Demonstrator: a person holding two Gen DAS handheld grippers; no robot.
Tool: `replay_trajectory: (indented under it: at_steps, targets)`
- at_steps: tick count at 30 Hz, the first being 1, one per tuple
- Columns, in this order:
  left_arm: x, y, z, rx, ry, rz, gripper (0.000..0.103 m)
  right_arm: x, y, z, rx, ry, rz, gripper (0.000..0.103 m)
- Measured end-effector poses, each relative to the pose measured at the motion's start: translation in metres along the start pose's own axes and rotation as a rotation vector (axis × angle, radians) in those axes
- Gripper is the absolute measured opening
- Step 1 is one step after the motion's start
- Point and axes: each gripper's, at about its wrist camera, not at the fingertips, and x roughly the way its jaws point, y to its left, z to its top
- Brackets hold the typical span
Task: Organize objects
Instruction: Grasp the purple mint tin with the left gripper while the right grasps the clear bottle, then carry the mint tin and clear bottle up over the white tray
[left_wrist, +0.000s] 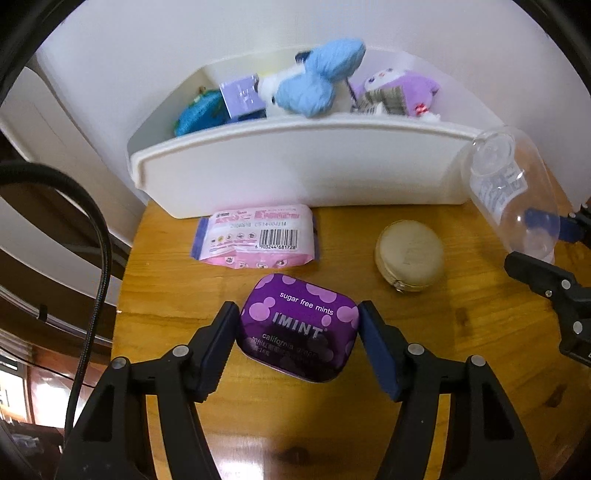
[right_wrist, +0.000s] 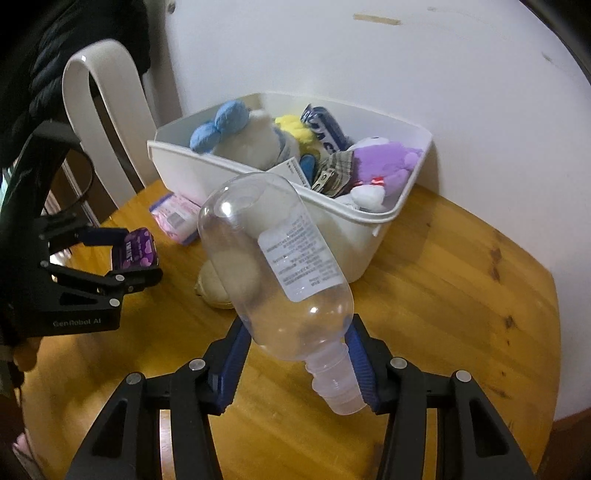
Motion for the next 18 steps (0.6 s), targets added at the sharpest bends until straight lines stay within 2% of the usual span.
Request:
replay_trajectory:
  at_steps: [8, 10, 13, 14, 18]
  targets:
    - [-0.062, -0.002, -0.015, -0.007, -0.063, -0.041, 0.069, -0.048, 0.004, -0.002, 0.108, -0.034, 0.011, 0.053]
    - [-0.070, 0.008, -0.001, -0.003, -0.080, -0.046, 0.069, -0.065, 0.005, -0.001, 0.136, -0.043, 0.009, 0.053]
    - [-0.088, 0.007, -0.002, 0.012, -0.115, -0.036, 0.069, -0.085, 0.007, 0.004, 0.158, -0.058, 0.004, 0.053]
    - [-0.090, 0.007, 0.013, 0.018, -0.131, -0.029, 0.069, -0.096, 0.009, 0.008, 0.165, -0.065, -0.001, 0.053]
    - [-0.113, 0.019, 0.023, 0.033, -0.183, -0.003, 0.069, -0.130, 0.011, 0.027, 0.191, -0.092, -0.012, 0.053]
